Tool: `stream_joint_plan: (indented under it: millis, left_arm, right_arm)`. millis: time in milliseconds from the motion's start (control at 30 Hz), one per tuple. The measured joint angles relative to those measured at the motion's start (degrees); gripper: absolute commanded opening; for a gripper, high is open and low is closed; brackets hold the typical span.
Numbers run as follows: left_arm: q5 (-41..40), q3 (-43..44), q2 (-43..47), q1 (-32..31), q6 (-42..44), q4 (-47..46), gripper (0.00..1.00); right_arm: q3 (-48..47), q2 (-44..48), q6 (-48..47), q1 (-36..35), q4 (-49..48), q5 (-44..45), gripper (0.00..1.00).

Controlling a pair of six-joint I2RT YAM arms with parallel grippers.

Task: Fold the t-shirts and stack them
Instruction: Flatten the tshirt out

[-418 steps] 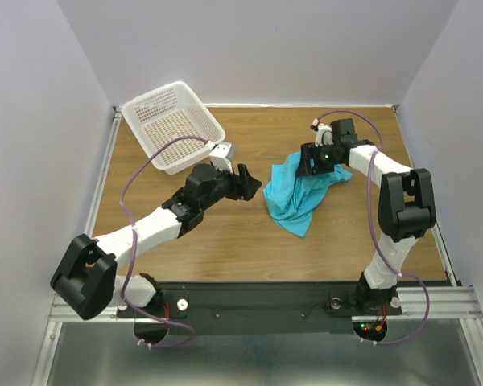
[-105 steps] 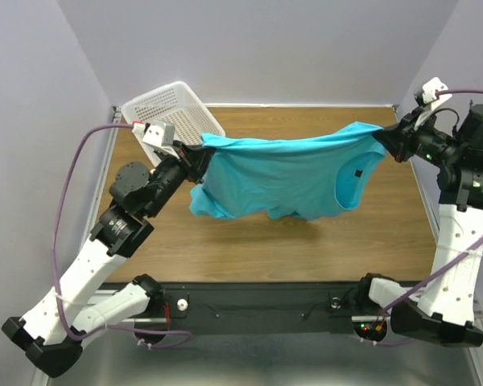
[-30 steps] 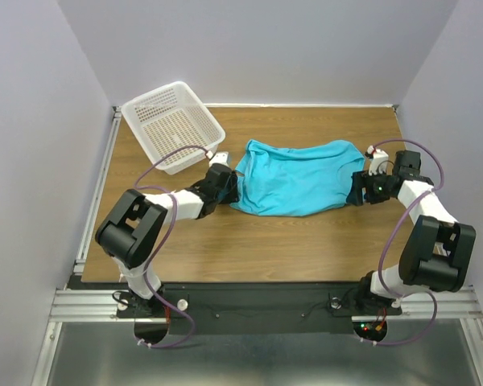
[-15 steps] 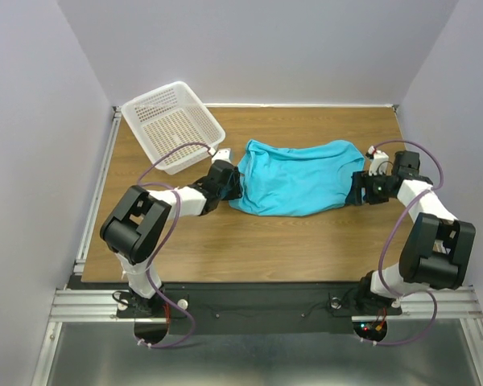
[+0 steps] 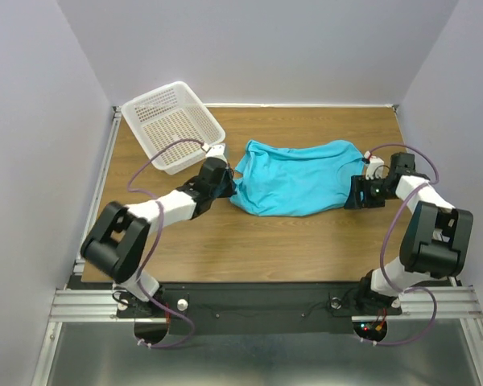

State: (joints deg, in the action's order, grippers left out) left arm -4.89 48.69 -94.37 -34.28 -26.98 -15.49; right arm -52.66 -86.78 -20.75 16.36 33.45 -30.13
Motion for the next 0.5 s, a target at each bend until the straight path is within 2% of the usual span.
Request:
stream_joint_plan:
  millis: [133, 233, 500]
  left_arm:
    - [-0.31, -1.84, 12.83, 0.20, -1.73, 0.79, 0.00]
    - [-0.09, -2.47, 19.52, 0.66, -3.30, 0.04, 0.00]
    - [1.36, -6.29, 23.10, 1.64, -6.25, 1.40, 0.00]
  right_arm:
    - [-0.39, -3.69, -0.55, 0.00, 1.31, 0.17, 0.63]
    - [-1.36, -6.78, -0.26, 0.00, 2.54, -0.07, 0.64]
    - [-9.11, -14.23, 3.65, 0.00, 3.02, -2.40, 0.67]
